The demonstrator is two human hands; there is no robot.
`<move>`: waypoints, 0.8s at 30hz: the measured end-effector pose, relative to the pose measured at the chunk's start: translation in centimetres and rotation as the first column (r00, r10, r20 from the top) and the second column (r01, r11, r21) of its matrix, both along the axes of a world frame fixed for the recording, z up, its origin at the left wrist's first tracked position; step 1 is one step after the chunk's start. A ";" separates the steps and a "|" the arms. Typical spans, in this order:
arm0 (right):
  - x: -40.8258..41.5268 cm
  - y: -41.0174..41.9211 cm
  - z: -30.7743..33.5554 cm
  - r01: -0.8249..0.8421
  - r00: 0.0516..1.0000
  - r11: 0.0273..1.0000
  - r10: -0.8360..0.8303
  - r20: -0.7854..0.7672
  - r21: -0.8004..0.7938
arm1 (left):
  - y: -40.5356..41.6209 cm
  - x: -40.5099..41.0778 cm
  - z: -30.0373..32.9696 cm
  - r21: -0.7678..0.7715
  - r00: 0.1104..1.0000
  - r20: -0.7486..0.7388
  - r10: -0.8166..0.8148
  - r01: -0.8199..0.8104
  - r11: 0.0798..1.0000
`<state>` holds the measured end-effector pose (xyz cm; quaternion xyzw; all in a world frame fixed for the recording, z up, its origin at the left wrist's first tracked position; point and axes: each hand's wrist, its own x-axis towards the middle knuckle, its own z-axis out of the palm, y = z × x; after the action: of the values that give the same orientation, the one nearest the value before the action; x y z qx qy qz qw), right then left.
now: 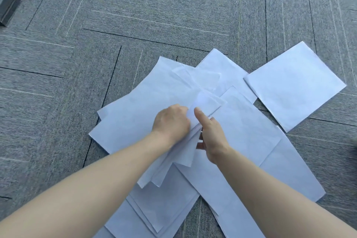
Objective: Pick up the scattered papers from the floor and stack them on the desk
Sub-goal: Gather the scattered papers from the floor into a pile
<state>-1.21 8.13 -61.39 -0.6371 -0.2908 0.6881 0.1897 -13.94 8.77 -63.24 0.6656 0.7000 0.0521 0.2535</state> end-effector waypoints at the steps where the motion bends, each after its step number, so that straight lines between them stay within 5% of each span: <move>1: -0.1 0.0 -0.1 -0.009 1.000 1.000 0.009 0.010 -0.006 | -0.3 0.3 0.0 0.001 0.999 0.034 0.019 -0.019 1.000; 7: -0.5 0.1 -0.1 0.024 0.992 0.997 -0.015 0.124 -0.069 | -2.2 1.1 0.1 -0.014 0.979 0.203 -0.011 0.014 1.000; 13: -0.1 0.0 -0.5 0.021 0.977 0.998 -0.033 0.210 0.059 | -3.7 -0.3 -0.3 0.014 0.932 0.359 -0.058 0.057 0.998; 16: 0.1 -0.1 -0.6 0.004 0.967 0.989 -0.042 0.251 0.150 | -3.2 -2.3 -0.7 0.042 0.935 0.346 0.078 -0.098 0.994; 21: 1.6 -0.2 -0.1 -0.040 0.982 0.969 -0.007 0.189 0.245 | -1.7 -8.1 -0.5 0.146 0.901 0.101 0.422 -0.433 0.890; 24: 2.5 -0.4 -0.2 -0.051 0.992 0.970 0.021 0.128 0.237 | -1.6 -11.1 -0.8 -0.073 0.738 0.327 0.590 -0.602 0.795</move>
<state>1.31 7.78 -61.59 -0.6456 -0.3948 0.6104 0.2342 -25.04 7.17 -64.06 0.3925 0.8215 0.2552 0.3255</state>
